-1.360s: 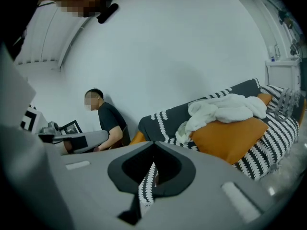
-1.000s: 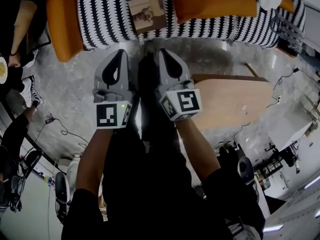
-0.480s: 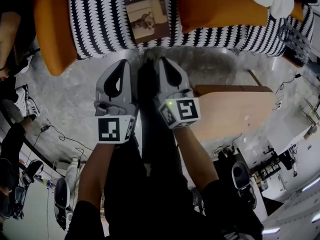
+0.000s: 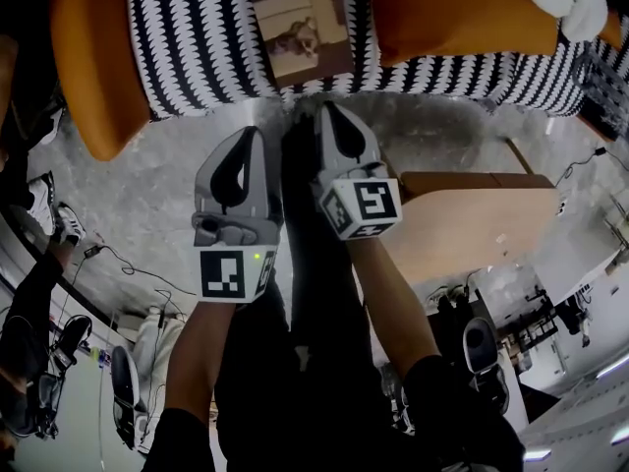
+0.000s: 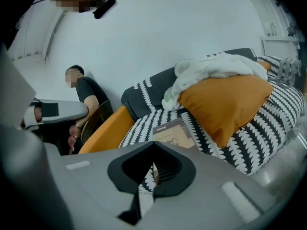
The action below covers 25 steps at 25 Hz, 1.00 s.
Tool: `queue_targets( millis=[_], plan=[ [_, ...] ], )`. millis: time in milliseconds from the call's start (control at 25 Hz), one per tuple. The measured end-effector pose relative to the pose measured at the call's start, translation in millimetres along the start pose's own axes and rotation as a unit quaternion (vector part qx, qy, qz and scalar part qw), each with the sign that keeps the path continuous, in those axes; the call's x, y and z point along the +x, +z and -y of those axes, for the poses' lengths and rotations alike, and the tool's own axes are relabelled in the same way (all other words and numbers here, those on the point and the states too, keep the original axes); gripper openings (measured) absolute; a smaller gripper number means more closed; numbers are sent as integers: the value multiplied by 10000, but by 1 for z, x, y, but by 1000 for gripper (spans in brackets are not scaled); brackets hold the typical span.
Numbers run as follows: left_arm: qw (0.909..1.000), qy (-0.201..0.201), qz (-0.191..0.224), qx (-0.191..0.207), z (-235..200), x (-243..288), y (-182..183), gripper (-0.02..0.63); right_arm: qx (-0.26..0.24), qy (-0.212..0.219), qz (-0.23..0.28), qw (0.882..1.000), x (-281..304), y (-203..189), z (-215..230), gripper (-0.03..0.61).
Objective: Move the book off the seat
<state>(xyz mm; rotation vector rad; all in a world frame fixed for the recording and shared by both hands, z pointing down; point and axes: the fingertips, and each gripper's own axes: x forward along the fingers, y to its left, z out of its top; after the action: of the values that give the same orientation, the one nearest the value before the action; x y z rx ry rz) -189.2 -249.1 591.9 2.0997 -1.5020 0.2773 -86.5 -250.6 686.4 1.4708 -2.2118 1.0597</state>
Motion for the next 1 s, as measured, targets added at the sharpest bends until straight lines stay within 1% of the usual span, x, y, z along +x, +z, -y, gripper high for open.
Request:
queue_targets(
  millis=[320,800,880,1000],
  plan=[
    [9999,26,-60,-91,-7,11,-27,6,134,-78,-94,9998,34,-35,25,8],
    [9997,116,-186,-132,-15,19,-47,6,405,-31,-258,9988,57,-70,48,9],
    [9997,110,-183,-135,-15,20,-48,6,536,24,-316,9981,60,-76,51,17],
    [9997,93,-191,-145,-16,23,-49,6,823,97,-432,9956,66,-89,56,60]
  ],
)
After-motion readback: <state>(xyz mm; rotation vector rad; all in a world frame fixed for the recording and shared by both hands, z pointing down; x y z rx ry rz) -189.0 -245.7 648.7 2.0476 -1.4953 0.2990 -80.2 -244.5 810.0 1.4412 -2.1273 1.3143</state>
